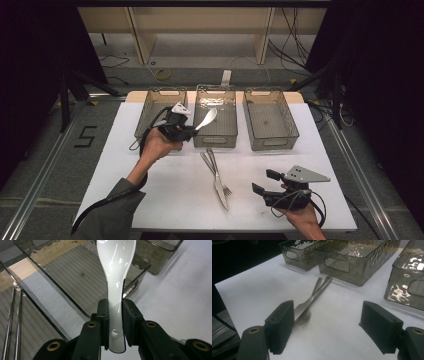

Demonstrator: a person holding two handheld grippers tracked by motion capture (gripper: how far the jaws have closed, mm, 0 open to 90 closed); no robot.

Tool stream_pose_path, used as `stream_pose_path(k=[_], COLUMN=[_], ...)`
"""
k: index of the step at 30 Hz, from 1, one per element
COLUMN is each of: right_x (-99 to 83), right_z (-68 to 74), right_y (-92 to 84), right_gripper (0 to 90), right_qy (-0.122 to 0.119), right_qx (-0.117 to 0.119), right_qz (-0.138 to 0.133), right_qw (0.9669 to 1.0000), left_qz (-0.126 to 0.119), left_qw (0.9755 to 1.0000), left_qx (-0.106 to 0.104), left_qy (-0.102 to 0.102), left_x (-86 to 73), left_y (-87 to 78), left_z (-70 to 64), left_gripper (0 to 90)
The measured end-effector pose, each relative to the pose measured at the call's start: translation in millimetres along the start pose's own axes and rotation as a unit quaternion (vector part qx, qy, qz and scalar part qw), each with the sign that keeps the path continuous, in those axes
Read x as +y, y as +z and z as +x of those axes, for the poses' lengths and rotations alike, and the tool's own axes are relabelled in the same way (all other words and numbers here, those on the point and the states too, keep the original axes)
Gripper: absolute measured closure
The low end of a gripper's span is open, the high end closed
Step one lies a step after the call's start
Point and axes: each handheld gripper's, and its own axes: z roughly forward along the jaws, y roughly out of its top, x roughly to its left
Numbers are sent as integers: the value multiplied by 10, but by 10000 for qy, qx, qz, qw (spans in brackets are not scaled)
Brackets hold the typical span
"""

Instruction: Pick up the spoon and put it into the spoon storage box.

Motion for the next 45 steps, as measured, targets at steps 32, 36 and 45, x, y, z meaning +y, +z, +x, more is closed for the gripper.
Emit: stream_pose_path(k=[32, 36, 45], right_x=[-3, -3, -4], right_z=[10, 11, 13], right_y=[0, 3, 2], right_gripper=[281, 281, 281], right_qy=[-11, -31, -18], right_qx=[59, 67, 80], right_qz=[-3, 0, 1], right_qw=[10000, 10000, 10000], left_qz=[-192, -194, -54], left_qw=[9965, 9963, 9961], left_qx=[250, 262, 285], left_qy=[-773, -801, -830], left_x=[426, 425, 420], left_y=[529, 556, 654], left_z=[297, 305, 326], left_gripper=[764, 765, 766])
